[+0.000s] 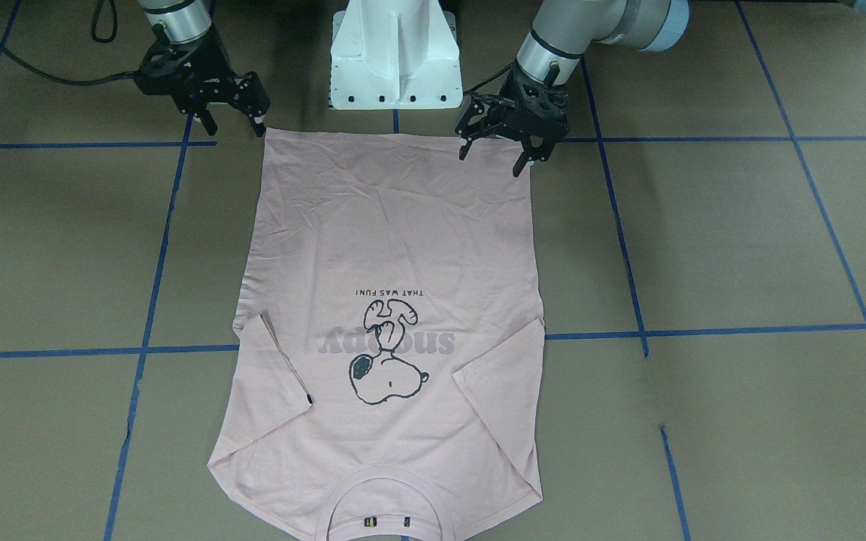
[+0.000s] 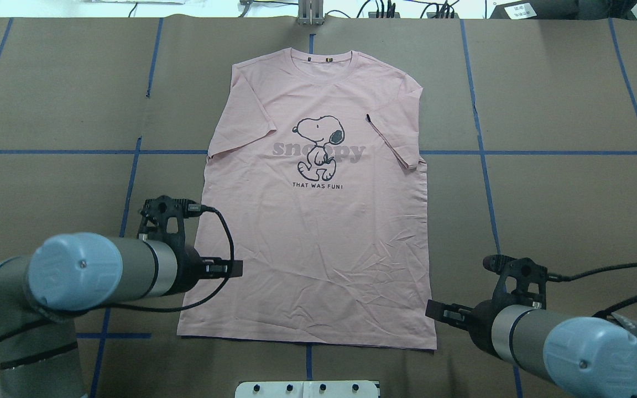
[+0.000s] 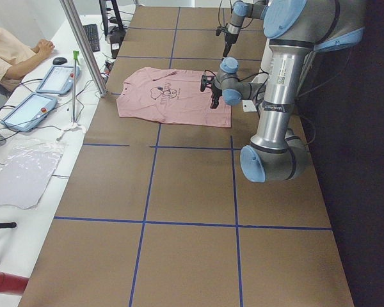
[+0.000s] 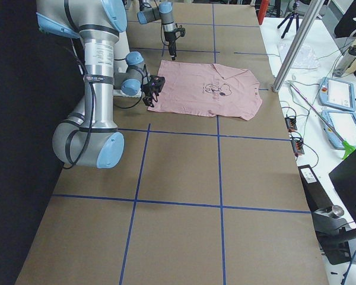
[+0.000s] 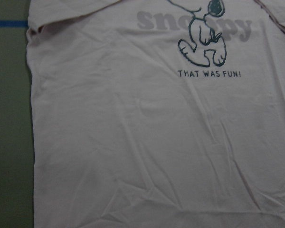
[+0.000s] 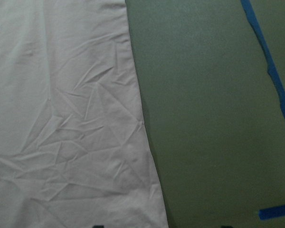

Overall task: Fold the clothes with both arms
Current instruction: 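Move both grippers to the shirt's hem corners nearest the robot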

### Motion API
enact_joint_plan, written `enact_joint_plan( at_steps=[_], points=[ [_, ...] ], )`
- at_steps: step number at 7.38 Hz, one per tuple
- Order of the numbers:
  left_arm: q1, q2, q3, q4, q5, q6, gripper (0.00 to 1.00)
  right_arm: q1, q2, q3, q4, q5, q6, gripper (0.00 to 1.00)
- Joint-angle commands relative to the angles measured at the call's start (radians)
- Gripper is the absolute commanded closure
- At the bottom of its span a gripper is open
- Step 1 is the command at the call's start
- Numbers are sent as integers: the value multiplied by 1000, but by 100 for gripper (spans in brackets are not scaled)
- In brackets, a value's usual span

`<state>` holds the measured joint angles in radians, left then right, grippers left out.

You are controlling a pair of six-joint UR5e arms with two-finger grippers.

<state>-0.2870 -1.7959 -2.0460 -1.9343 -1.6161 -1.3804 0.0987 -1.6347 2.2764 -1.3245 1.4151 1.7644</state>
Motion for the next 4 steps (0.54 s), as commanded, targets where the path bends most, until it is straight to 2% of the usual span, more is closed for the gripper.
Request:
enact_joint_plan(
  at_steps=[1, 4],
  points=[
    [81, 82, 1, 1, 73, -74, 39, -48, -2, 2, -12, -54, 35, 13],
    [115, 128, 4, 3, 74, -75, 39, -53, 0, 2, -12, -56, 37, 13]
  ],
)
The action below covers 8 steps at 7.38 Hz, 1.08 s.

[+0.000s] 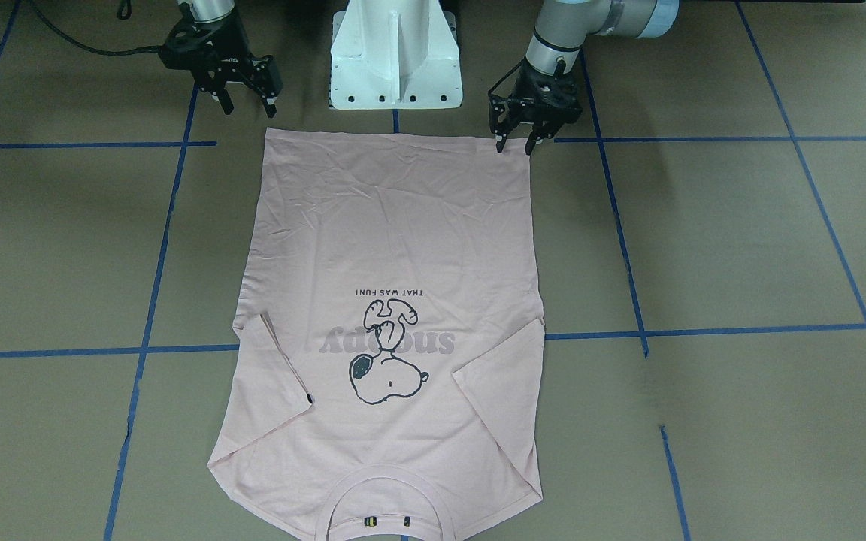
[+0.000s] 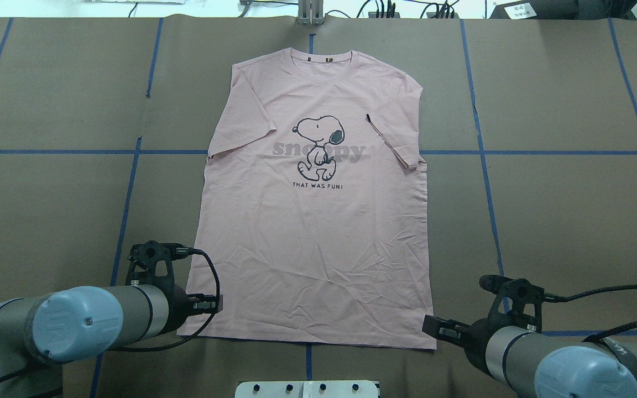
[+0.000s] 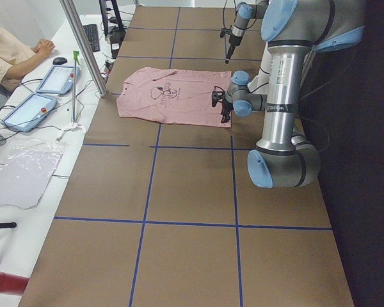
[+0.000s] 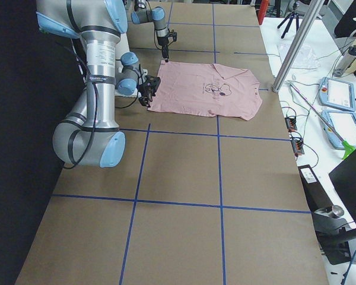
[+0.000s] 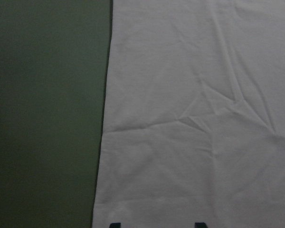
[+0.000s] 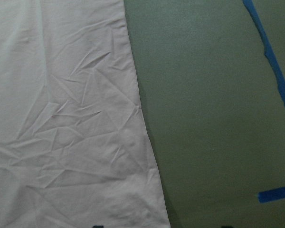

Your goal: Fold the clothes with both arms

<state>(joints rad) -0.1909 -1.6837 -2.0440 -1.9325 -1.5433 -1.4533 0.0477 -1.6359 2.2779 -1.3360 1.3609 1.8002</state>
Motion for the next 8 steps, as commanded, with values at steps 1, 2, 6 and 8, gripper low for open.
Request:
enact_joint_plan(
  at_steps=[1, 2, 6, 8],
  points=[
    [34, 33, 5, 1, 2, -2, 39, -2, -1, 0, 0, -2, 1, 13],
    [41, 36, 7, 1, 2, -5, 41, -3, -1, 0, 0, -3, 1, 13],
    [50, 33, 5, 1, 0, -7, 79, -17, -1, 0, -2, -19, 5, 13],
    [50, 35, 5, 1, 0, -7, 97, -26, -1, -3, -2, -25, 5, 13]
  ],
)
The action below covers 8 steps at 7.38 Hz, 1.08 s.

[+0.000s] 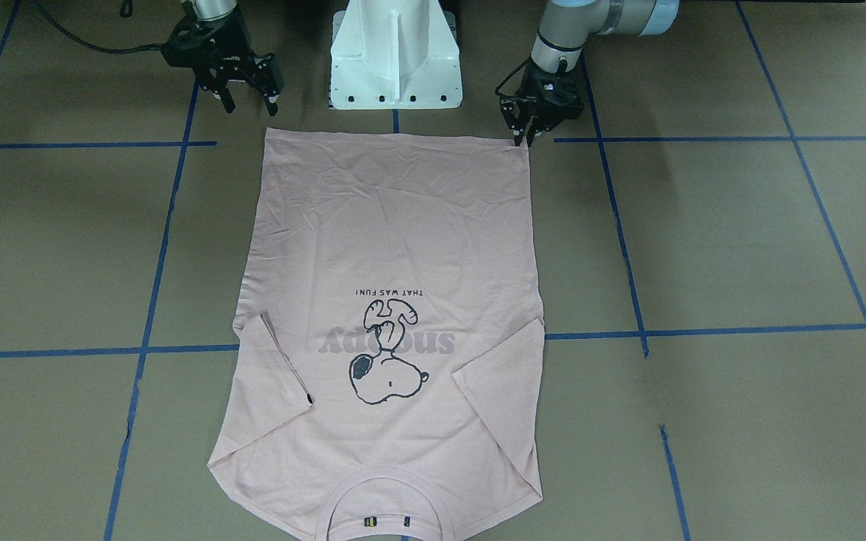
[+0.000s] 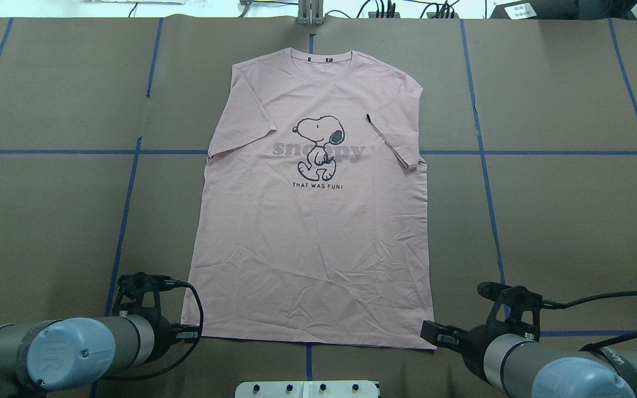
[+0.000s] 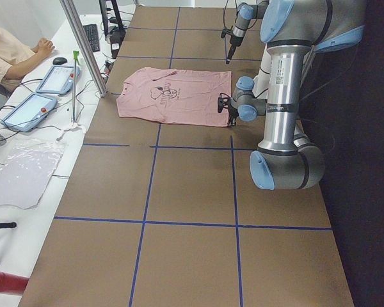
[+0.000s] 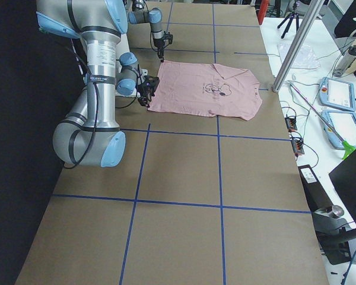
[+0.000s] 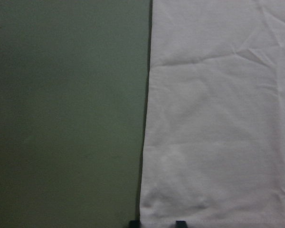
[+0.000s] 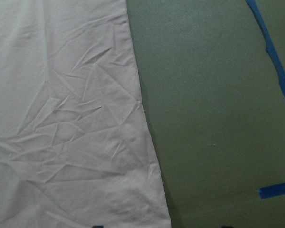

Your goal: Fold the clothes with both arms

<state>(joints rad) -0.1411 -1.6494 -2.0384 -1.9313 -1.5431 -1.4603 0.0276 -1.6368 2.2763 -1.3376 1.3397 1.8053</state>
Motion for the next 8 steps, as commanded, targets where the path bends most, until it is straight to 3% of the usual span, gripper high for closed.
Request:
enact_joint_plan(
  at_steps=[1, 2, 4, 6, 8],
  points=[
    [0, 0, -2, 0, 0, 0, 100, -14, 0, -3, 0, -7, 2, 13],
    [0, 0, -8, 0, 0, 0, 100, -50, 0, -6, -2, -48, 31, 15],
    [0, -3, -11, 0, 0, 0, 100, -112, 23, -9, -88, -120, 193, 41],
    [1, -9, -11, 0, -2, 0, 100, -121, 54, -47, -106, -132, 270, 59],
    [1, -10, -9, 0, -3, 0, 100, -121, 121, -101, -127, -135, 311, 61]
  ],
)
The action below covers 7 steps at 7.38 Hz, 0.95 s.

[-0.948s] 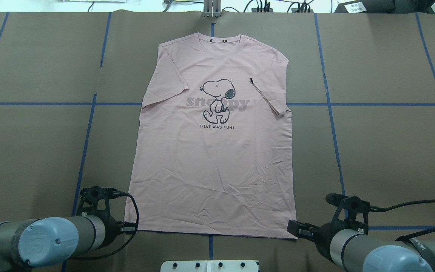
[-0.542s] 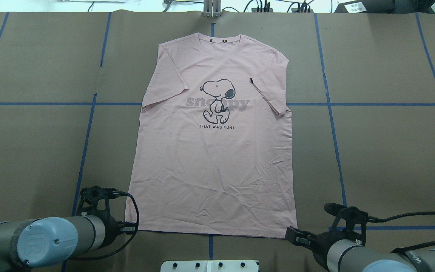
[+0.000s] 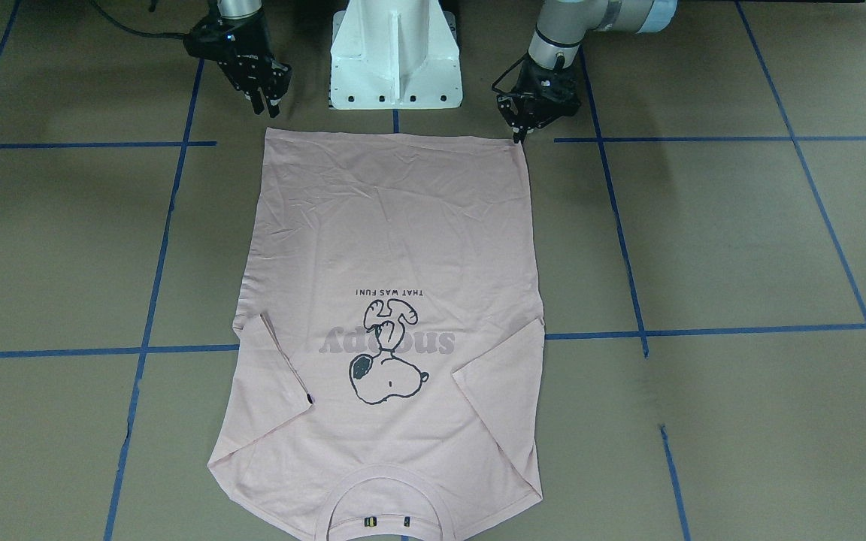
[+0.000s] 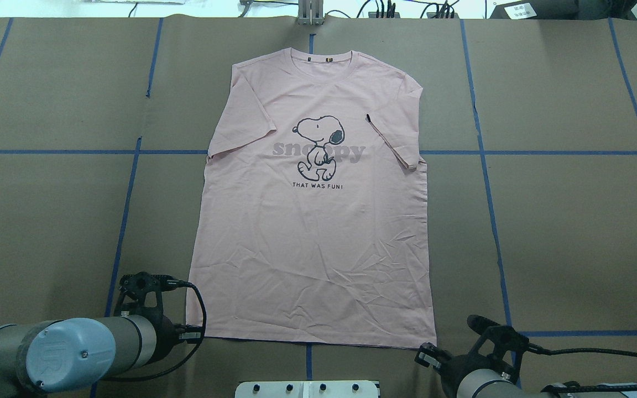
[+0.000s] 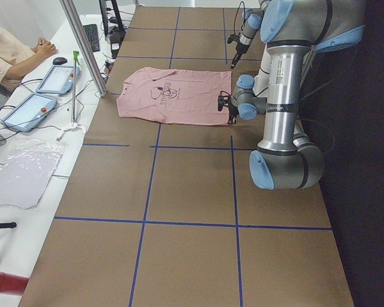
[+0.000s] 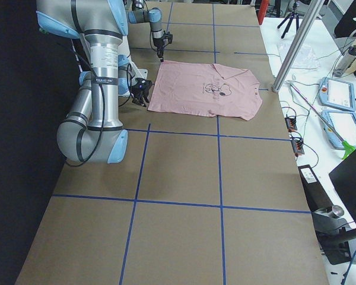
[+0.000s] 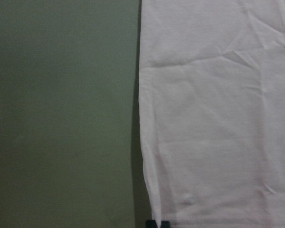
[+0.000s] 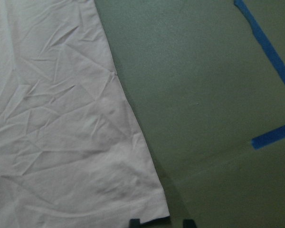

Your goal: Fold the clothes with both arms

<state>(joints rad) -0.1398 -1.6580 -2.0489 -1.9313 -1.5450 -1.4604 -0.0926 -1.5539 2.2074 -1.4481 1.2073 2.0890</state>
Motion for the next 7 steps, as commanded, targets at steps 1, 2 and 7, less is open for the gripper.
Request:
enact_joint_plan(
  at_steps=[1, 2, 7],
  points=[
    [0, -2, 3, 0, -3, 0, 100, 4, 40, -35, -21, -5, 28, 61],
    [2, 0, 1, 0, -3, 0, 100, 5, 35, -38, -23, -11, 28, 61],
    [2, -2, 1, -2, -6, 2, 100, 7, 32, -84, -23, -18, 28, 57]
  ],
)
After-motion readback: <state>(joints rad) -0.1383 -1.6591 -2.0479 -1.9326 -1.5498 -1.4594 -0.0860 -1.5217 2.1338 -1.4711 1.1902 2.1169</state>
